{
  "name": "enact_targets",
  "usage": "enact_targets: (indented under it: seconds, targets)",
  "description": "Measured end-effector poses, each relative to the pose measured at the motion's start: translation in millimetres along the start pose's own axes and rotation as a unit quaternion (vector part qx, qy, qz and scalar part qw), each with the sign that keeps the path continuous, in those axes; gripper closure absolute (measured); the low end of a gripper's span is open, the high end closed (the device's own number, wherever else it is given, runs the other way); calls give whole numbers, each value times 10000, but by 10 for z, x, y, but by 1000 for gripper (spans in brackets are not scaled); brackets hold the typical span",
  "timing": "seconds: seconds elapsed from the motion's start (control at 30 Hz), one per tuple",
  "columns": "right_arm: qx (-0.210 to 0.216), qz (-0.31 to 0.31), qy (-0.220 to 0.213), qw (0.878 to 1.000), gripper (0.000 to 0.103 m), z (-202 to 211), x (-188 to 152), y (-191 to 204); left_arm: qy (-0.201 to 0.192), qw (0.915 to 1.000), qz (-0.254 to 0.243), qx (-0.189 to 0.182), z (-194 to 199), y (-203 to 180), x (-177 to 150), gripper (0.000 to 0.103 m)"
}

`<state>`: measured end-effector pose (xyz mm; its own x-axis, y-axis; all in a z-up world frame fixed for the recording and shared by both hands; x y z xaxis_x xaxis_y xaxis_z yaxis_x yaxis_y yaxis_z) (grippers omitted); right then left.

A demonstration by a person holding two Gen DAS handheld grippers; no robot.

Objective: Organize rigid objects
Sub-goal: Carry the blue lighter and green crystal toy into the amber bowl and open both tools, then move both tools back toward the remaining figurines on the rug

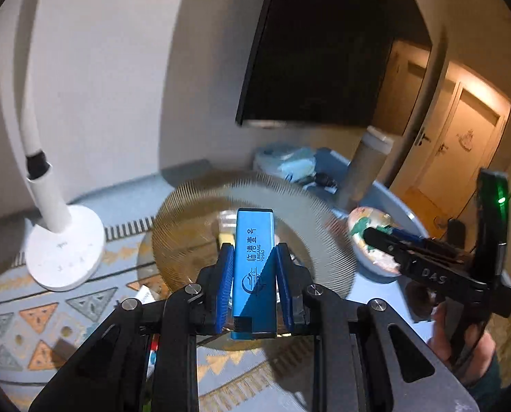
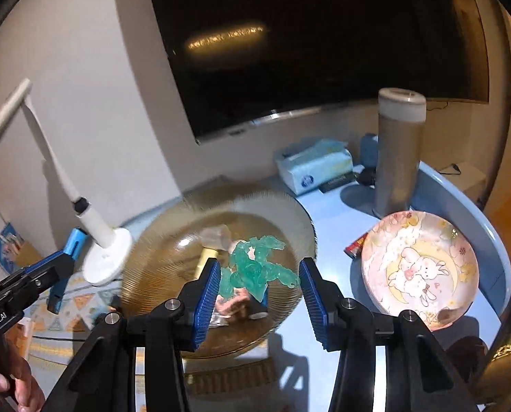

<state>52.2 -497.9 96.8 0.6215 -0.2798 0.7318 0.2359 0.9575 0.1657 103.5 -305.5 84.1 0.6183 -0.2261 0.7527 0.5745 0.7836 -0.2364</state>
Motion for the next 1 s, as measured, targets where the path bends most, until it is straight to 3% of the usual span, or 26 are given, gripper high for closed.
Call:
enact_targets:
  seconds: [0.2, 0.23, 0.3, 0.33, 0.37, 0.43, 0.63, 0.93, 1.0]
  targets:
    - [-214, 5, 228, 9995, 56, -304, -18, -146, 241, 9995, 175, 117, -345, 77, -55, 81]
    - [-197, -11, 272, 9994, 53, -336, -14, -156, 244, 9994, 157, 187, -368, 85, -44, 76]
    - [-184, -69, 388, 9991, 36, -397, -9, -186, 214, 9995, 164, 141, -355, 79, -16, 50]
    - [-178, -98, 352, 9992, 33, -391, -2, -194, 153, 9996, 212, 137, -311, 87, -2, 23]
    - [-155, -139, 279, 9994, 33, -358, 4, -218, 10, 9995, 262, 154, -247, 104, 21, 12]
    - [-119, -214, 237, 9994, 33, -313, -3, -242, -355, 9986, 354, 173, -47, 155, 60, 12]
    - [107, -434, 255, 9987, 33, -114, -99, -242, -668, 9953, 677, 164, 508, 337, 92, 12]
    - [487, -56, 30, 9988, 32, 379, -183, 256, -1198, 9896, 689, 409, 1408, 429, -19, 12]
    - [611, 56, 15, 9981, 31, 465, -254, 408, -1278, 9877, 743, 507, 1568, 506, -133, 7]
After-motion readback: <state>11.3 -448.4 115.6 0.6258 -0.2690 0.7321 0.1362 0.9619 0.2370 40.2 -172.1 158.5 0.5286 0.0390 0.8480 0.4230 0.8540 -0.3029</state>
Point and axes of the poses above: each gripper's, at about its wrist camera, not at the fingertips, and z roughly against the way its jaws point, y to its left, x to its top, the point moved 8 cm from there along -z, roughly the way its jaws point
